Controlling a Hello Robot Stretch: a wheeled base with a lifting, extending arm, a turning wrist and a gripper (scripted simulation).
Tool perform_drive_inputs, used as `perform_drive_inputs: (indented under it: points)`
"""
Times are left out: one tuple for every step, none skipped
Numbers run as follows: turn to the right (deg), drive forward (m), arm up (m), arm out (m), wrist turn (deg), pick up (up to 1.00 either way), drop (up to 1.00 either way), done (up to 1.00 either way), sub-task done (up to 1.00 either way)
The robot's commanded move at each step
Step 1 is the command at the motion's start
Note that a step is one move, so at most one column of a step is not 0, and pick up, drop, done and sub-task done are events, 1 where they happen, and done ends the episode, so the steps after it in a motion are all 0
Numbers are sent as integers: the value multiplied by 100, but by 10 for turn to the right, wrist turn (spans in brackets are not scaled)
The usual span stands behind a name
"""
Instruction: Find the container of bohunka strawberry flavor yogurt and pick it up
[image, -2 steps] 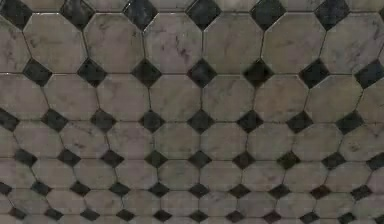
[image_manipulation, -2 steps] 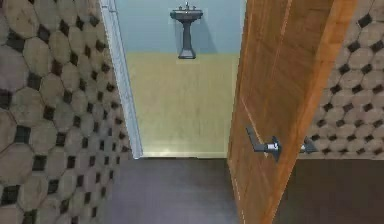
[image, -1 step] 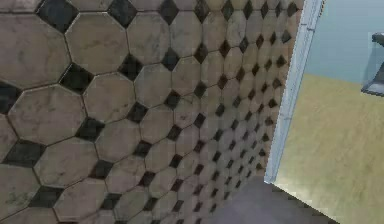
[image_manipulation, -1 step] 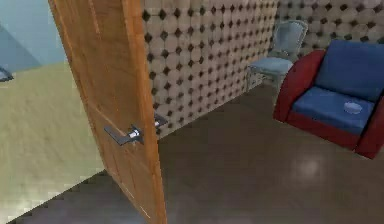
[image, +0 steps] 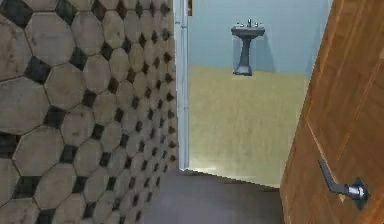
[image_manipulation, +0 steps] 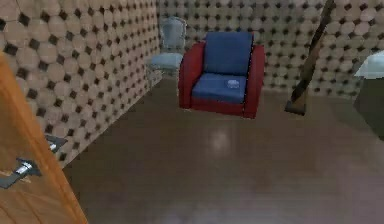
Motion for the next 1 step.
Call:
perform_drive_inputs:
  points:
    - [0, 60, 0, 0, 0, 0, 0, 0, 0]
